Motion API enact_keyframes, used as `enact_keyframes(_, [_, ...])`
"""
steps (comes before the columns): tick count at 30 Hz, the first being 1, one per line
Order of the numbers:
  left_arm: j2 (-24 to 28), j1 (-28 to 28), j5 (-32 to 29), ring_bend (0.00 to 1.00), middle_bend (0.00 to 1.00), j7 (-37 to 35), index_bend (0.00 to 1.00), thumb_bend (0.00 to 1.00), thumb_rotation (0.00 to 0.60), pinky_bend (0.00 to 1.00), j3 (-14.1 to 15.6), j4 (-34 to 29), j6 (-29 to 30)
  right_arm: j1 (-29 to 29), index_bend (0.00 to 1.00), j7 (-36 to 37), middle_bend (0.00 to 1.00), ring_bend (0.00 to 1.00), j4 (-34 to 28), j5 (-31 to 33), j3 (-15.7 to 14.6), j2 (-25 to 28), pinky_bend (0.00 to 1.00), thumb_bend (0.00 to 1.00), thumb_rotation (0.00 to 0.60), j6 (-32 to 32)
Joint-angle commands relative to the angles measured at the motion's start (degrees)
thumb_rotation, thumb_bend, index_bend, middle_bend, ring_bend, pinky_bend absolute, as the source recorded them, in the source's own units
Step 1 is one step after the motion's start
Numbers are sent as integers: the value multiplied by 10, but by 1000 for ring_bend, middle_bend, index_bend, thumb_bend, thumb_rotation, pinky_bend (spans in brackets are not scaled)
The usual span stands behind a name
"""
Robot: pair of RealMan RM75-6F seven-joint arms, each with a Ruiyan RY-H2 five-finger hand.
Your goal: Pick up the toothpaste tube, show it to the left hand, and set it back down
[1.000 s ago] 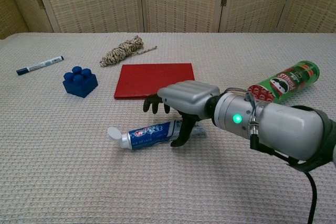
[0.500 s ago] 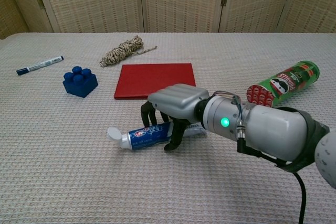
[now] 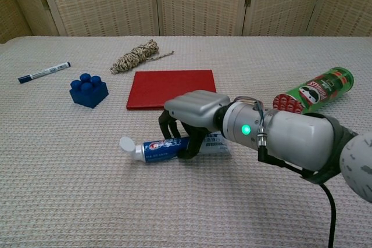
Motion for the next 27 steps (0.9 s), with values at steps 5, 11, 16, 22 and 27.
enact_keyframes(5, [2,-44,52,222,212,1,241,189,600,19,-9,6,-23,3,673,32,602,677,-33,-17,11,42,514,584,600,0])
enact_keyframes(11, [0,-104,113,501,493,-14,288,217,600,316,-15,26,-60,17,681,52,621,700,-105,-14,30,130,535,626,600,-28])
enact_keyframes(16, [-10,-154,161,674,703,-13,279,378,600,481,-14,45,-95,33,687,41,627,717,-149,8,35,194,546,669,600,-48])
enact_keyframes(22, [-22,-202,174,748,802,48,239,541,600,590,-12,27,-161,61,688,12,628,717,-181,54,29,238,549,691,600,-51])
enact_keyframes(27, [-31,-226,170,775,841,81,211,622,600,601,-11,4,-196,73,693,10,633,722,-186,73,20,236,555,702,600,-42])
